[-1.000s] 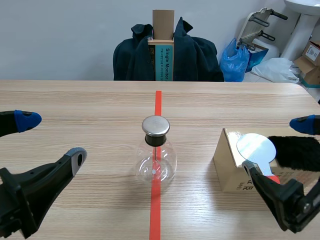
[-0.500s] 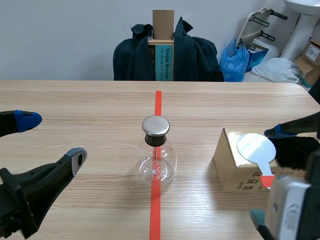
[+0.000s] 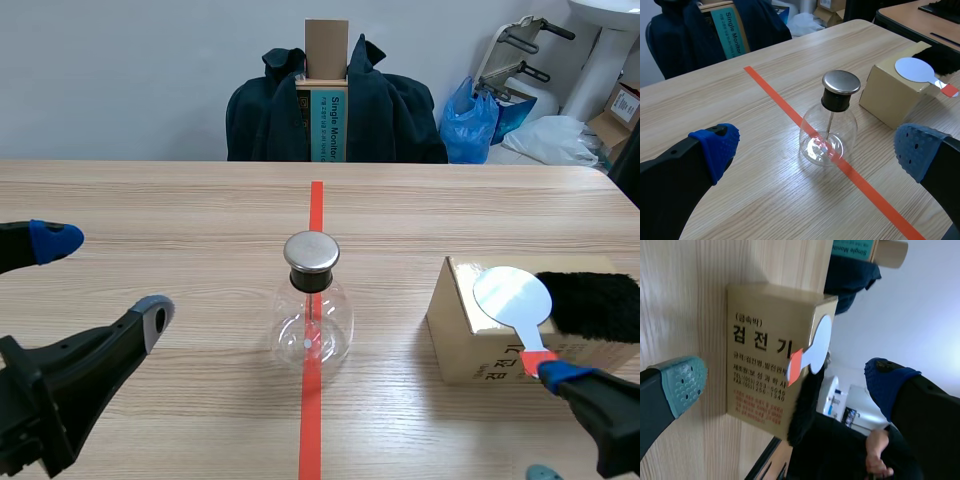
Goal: Do the electroscope experiment.
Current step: 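Pick up the white charging plate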
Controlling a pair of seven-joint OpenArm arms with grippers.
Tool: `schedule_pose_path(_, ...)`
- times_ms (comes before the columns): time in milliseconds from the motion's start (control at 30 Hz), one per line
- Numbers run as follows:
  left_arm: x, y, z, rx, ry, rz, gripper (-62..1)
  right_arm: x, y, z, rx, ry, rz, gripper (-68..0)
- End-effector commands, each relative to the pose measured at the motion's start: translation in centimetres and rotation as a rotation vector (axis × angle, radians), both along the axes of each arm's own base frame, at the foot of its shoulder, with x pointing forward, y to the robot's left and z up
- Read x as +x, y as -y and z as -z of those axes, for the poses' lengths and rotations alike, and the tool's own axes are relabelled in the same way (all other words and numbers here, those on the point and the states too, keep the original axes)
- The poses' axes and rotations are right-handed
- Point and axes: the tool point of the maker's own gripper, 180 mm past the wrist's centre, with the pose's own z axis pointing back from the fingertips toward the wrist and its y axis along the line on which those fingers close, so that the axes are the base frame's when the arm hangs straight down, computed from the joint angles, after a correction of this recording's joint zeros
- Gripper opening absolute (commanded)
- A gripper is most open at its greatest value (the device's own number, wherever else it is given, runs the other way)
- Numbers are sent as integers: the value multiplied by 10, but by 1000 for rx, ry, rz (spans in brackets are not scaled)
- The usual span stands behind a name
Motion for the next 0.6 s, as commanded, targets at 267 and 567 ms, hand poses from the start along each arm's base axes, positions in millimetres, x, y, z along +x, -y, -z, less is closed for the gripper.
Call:
schedule_pose_path(267, 0, 4, -8, -20, 22, 11, 14, 55, 26, -16, -23, 223, 87, 4)
schedule_pose_path(567, 1, 4, -9, -21, 27, 12, 14, 69, 35, -11, -40, 239, 108, 4)
